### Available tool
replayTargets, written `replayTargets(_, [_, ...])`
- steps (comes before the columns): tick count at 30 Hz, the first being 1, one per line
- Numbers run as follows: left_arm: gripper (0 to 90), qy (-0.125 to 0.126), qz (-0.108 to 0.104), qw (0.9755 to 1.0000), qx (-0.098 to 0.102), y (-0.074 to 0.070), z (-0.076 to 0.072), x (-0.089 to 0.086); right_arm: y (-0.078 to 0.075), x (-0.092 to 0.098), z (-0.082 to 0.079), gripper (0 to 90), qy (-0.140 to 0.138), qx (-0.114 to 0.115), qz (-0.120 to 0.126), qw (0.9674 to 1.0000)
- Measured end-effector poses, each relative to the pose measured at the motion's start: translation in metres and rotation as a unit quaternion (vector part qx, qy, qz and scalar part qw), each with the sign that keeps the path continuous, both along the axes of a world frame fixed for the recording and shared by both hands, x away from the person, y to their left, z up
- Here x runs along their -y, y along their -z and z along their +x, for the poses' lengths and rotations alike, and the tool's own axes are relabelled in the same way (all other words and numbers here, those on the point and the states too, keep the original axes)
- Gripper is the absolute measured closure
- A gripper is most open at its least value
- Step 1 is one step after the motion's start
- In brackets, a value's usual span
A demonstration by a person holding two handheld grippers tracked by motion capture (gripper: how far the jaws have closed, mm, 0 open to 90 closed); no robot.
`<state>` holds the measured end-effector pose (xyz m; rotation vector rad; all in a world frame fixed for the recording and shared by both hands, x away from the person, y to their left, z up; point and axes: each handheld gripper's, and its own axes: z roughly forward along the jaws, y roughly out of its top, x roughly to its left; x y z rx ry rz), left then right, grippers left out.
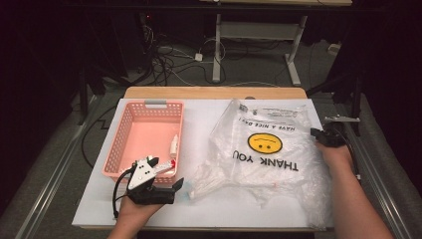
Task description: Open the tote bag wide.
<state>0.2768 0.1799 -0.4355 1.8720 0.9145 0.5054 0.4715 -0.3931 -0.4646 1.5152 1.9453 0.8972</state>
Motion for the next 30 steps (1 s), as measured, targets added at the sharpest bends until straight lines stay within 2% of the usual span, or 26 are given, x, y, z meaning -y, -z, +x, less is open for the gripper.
replayTargets(4, [0.0,0.005,0.007,1.0,0.0,0.001,0.001,0.001,0.002,0.021,-0.012,90.0,0.027,0.002,0.003,0.9996])
replayTargets(7, [0.0,0.009,-0.003,0.9999,-0.006,-0.004,0.004,-0.002,0.005,0.034,-0.024,90.0,0.038,0.005,-0.006,0.9992])
replayTargets(10, [0.0,0.017,-0.006,0.9998,-0.012,-0.009,0.004,-0.001,0.007,0.044,-0.034,89.9,0.051,0.004,0.002,0.9987])
replayTargets(13, [0.0,0.03,0.012,0.9991,-0.029,-0.008,0.0,0.004,0.001,0.045,-0.04,73.1,0.044,0.012,0.001,0.999])
replayTargets(14, [0.0,0.033,0.012,0.9988,-0.033,-0.006,-0.001,0.006,-0.004,0.044,-0.043,68.2,0.042,0.021,0.004,0.9989])
replayTargets(15, [0.0,0.035,0.013,0.9986,-0.037,-0.005,-0.003,0.007,-0.017,0.042,-0.053,63.6,0.032,0.04,0.01,0.9986])
replayTargets(16, [0.0,0.038,0.01,0.9985,-0.038,-0.004,-0.005,0.009,-0.017,0.042,-0.053,63.6,0.032,0.04,0.01,0.9986])
replayTargets(19, [0.0,0.042,-0.007,0.9987,-0.027,-0.002,-0.009,0.011,-0.032,0.035,-0.076,59.9,0.011,0.059,0.016,0.9981])
replayTargets(22, [0.0,0.049,-0.013,0.9983,-0.026,-0.002,-0.011,0.01,-0.037,0.027,-0.107,58.1,-0.004,0.064,0.016,0.9978])
replayTargets(27, [0.0,0.05,-0.02,0.9983,-0.023,-0.003,-0.013,0.005,-0.029,0.016,-0.165,53.7,-0.017,0.06,0.032,0.9975])
replayTargets(30, [0.0,0.06,-0.008,0.9975,-0.035,-0.005,-0.014,0.004,-0.021,0.009,-0.199,49.3,-0.025,0.051,0.032,0.9978])
